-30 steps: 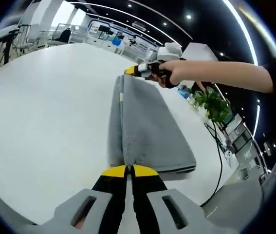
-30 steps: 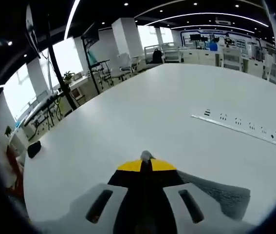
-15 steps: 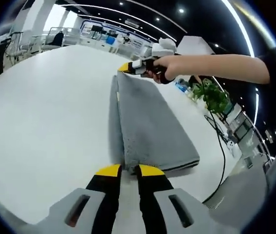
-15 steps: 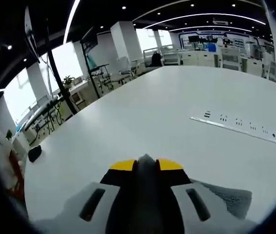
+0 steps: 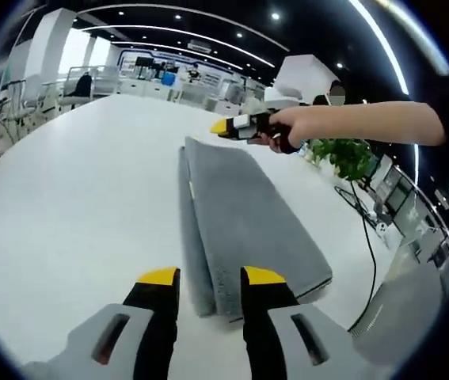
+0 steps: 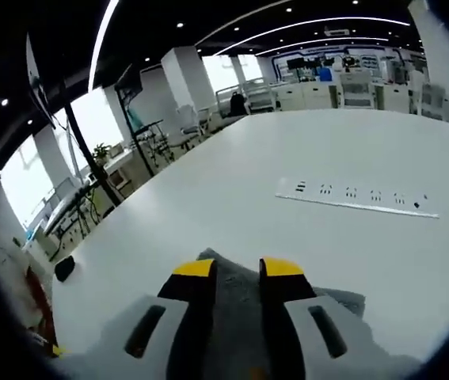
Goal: Fold the towel on the table until its edges align and the towel forms a compact rectangular stack.
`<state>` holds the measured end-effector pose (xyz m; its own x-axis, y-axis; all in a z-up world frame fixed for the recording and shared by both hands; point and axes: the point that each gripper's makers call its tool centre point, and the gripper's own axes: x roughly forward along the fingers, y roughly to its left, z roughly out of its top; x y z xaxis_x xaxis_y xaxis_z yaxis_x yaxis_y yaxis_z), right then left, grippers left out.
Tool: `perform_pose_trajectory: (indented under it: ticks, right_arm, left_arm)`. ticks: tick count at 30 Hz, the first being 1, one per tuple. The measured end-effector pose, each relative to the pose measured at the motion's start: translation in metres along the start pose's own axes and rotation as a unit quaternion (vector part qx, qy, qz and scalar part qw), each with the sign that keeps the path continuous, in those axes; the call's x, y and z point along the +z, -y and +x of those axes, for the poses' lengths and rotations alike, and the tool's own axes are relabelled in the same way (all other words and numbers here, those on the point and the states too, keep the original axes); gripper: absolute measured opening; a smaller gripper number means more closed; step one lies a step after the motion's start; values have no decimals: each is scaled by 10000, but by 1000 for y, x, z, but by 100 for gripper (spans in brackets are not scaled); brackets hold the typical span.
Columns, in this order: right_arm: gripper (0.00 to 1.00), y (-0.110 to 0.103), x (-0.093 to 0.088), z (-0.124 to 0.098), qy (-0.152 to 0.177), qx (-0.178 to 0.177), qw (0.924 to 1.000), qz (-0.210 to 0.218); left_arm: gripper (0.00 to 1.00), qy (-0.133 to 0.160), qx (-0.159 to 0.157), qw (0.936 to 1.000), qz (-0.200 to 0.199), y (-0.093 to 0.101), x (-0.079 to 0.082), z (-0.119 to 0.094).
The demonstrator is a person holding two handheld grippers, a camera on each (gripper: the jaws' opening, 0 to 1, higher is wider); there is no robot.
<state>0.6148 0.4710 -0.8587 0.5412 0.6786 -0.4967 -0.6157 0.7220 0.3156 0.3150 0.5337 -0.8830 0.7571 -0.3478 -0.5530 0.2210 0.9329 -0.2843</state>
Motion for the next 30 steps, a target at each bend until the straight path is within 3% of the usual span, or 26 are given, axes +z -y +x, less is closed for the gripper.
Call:
perform_pose_trajectory:
  ticks: [10, 16, 25, 30]
  right_arm:
    - [30, 41, -23, -42, -83, -352, 9993, 125]
    - [31, 53, -35, -64, -105, -470, 9984, 309]
    - [35, 61, -58, -85, -189, -537, 9977, 355]
    - [39, 51, -74, -102, -355, -487, 9980, 187]
  left_arm:
    - [32, 72, -205, 9985, 505, -7, 40, 26]
    - [32, 114, -236, 9971, 717, -15, 61, 48]
    - [37, 254, -255, 9970, 683, -18, 86, 67]
    - [42, 155, -265, 9968, 738, -17, 88, 76]
